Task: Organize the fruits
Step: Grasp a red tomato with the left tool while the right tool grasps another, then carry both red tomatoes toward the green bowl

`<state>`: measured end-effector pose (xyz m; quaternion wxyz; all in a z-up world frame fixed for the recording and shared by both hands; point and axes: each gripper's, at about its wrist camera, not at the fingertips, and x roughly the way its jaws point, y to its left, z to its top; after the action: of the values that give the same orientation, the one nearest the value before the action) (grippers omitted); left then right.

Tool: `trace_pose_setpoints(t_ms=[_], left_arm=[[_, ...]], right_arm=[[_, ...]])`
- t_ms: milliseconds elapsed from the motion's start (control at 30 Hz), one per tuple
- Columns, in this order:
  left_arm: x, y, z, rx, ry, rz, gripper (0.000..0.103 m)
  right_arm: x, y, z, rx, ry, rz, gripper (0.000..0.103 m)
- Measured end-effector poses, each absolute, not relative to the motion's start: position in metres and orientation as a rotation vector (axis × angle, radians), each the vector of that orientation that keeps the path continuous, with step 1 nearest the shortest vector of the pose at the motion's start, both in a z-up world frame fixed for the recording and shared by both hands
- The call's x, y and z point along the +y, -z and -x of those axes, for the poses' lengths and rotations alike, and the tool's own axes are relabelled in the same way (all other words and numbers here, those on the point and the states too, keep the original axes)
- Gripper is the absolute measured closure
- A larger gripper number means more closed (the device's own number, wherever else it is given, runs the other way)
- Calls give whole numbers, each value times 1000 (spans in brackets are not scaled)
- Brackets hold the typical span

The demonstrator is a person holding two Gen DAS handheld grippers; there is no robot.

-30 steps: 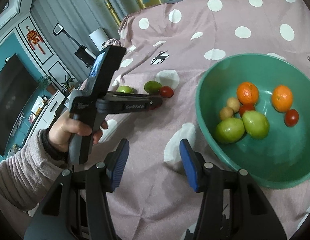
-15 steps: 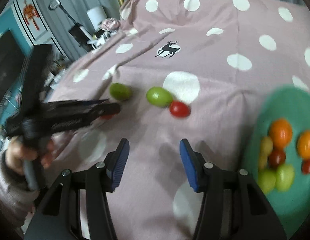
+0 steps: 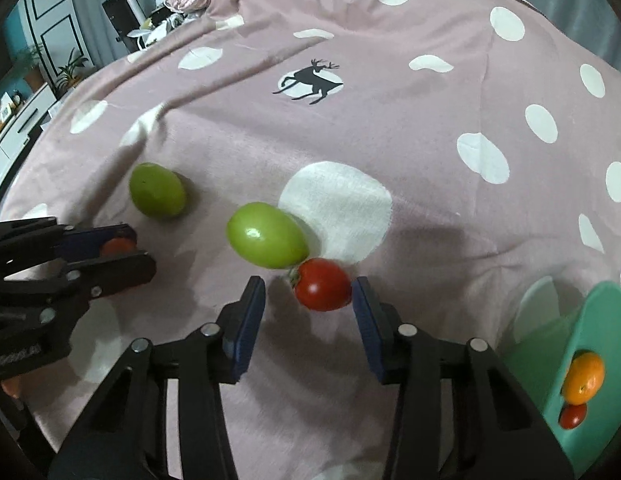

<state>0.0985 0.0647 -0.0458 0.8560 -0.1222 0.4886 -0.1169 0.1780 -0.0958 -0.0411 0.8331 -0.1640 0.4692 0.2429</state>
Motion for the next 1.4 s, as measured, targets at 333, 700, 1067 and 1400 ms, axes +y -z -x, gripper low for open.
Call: trace_pose_setpoints(t_ms=[333, 700, 1067, 1400], left_arm=[[61, 47, -98, 1032, 249, 250, 72], [43, 37, -78, 1024, 262, 200, 72], [17, 29, -53, 1016, 263, 115, 72], [2, 10, -35, 982, 271, 74, 72]], right_arm=[[-105, 43, -183, 1014, -530, 272, 72], [-127, 17, -116, 925, -579, 216, 72], [-163, -1, -76, 874, -551, 168, 72], [-181, -16, -51, 825, -545, 125, 72]])
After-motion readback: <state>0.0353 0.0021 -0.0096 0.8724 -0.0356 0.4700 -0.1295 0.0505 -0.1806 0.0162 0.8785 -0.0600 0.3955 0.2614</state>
